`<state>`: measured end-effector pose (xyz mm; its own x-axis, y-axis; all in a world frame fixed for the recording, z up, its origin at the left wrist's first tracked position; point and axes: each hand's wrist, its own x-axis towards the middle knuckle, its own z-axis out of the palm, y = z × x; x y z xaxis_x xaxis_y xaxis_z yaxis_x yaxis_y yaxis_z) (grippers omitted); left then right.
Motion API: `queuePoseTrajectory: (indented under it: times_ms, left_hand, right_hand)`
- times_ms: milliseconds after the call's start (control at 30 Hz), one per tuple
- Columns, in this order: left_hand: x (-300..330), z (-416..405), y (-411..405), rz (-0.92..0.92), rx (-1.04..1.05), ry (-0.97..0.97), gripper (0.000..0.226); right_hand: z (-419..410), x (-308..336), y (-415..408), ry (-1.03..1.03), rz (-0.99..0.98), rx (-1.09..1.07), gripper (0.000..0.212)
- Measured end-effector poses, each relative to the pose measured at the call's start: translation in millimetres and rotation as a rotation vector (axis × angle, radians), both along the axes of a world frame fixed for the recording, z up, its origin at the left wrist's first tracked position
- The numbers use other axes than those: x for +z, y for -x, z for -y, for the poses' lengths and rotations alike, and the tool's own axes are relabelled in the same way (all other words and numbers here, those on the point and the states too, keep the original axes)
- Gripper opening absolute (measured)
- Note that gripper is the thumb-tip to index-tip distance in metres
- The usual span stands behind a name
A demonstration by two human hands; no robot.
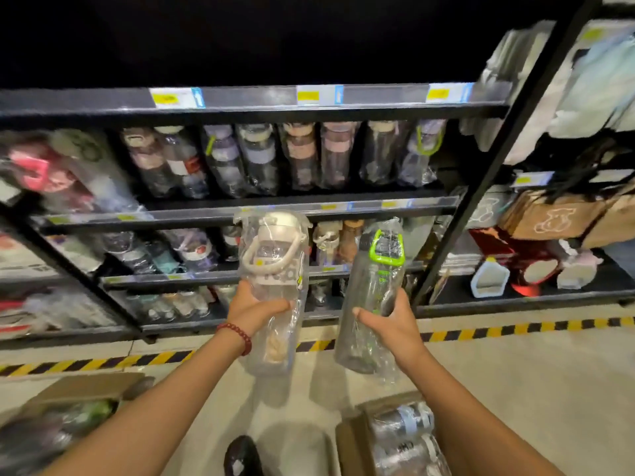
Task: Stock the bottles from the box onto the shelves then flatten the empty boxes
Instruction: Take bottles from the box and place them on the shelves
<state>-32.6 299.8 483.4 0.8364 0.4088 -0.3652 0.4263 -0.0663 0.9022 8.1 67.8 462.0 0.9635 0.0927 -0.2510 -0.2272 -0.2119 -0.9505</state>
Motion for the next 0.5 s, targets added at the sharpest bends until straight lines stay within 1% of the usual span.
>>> queuePoseTrajectory:
  times_ms: [67,133,267,300,367,400,467,500]
  left_hand:
    - [11,-26,13,0.015,0.062,0.014,0.086]
    - [16,-44,19,0.029,0.086,0.022,0.094]
    - [27,-96,35,0.062,0.171,0.015,0.098]
    - [26,-110,35,0.087,0.182,0.006,0.097]
    - [24,-138,33,0.134,0.210,-0.004,0.087]
    - [25,-151,31,0.149,0.214,-0.007,0.078]
    - [23,-181,23,0.161,0.236,-0.003,0.065]
    - [19,-198,17,0.171,0.242,-0.004,0.068]
  right_hand:
    - [-28,9,-3,-0.007,0.024,0.085,0.072]
    - [-47,14,-6,0.006,0.022,0.131,0.074]
    - [-107,26,-16,0.002,0.020,0.237,0.095]
    - [-122,29,-20,-0.013,0.028,0.256,0.093]
    - [-153,35,-27,-0.034,0.022,0.302,0.074]
    - [-168,35,-32,-0.027,0.027,0.316,0.073]
    - [-199,35,-43,0.012,0.039,0.343,0.081]
    - [-216,36,-48,0.028,0.056,0.348,0.077]
